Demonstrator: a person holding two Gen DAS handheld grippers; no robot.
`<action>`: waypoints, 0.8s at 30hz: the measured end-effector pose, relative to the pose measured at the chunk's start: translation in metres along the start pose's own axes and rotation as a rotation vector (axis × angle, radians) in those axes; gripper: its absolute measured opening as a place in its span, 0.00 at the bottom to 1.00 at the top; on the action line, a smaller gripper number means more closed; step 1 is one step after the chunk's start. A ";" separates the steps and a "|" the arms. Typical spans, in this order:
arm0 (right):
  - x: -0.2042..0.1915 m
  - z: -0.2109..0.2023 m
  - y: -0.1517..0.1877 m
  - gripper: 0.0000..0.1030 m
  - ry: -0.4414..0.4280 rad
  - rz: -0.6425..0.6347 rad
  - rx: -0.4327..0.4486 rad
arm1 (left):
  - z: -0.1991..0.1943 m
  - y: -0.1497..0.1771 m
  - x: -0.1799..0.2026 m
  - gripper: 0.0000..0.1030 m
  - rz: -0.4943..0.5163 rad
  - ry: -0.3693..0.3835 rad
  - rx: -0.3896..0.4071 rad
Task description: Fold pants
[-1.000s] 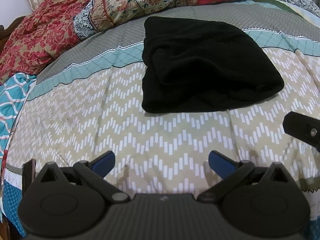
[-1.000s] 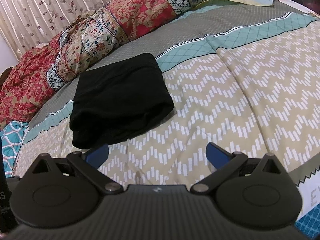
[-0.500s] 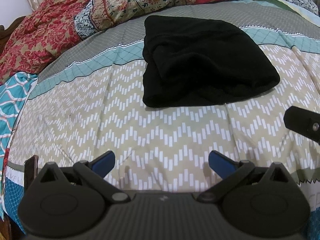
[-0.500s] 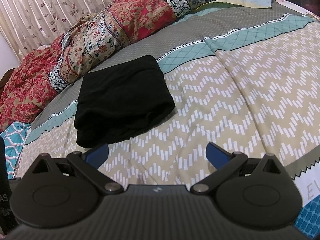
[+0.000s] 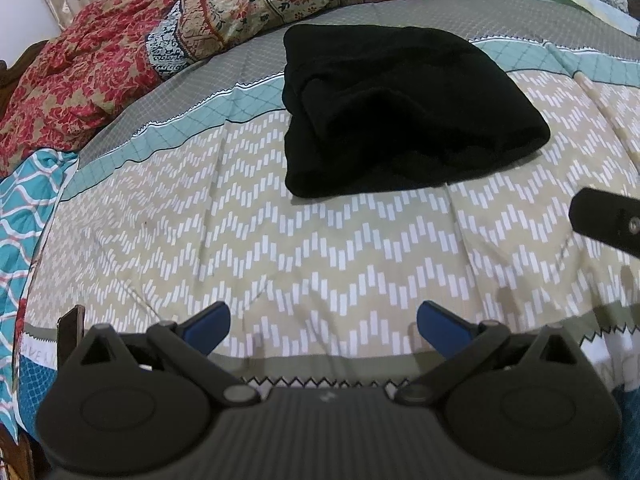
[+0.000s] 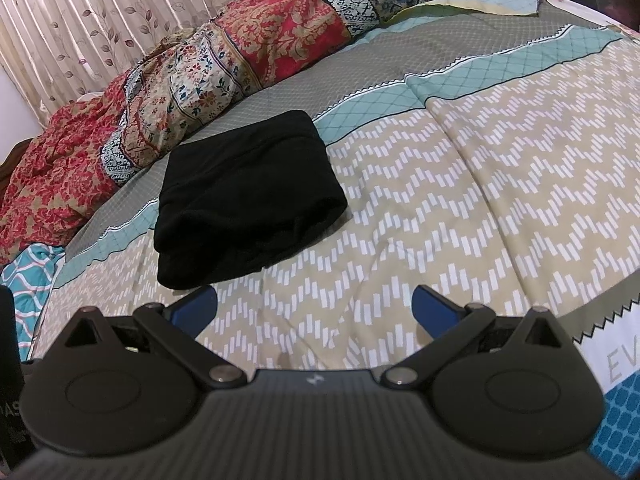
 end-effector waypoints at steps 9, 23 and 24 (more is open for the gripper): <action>0.004 -0.003 0.002 1.00 0.004 0.011 -0.002 | 0.001 0.007 0.004 1.00 0.026 -0.005 -0.023; 0.009 -0.004 0.005 1.00 0.012 0.032 -0.007 | 0.002 0.016 0.007 1.00 0.056 -0.016 -0.060; 0.009 -0.004 0.005 1.00 0.012 0.033 -0.007 | 0.002 0.016 0.007 1.00 0.056 -0.015 -0.062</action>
Point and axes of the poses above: each gripper's, at about its wrist camera, not at the fingertips, and z roughly the way its jaws point, x to its right, y to its underside, the point moved 10 cm from there along z, roughly the way its jaws point, and after that the axes turned 9 degrees about x, right-handed, at the moved point
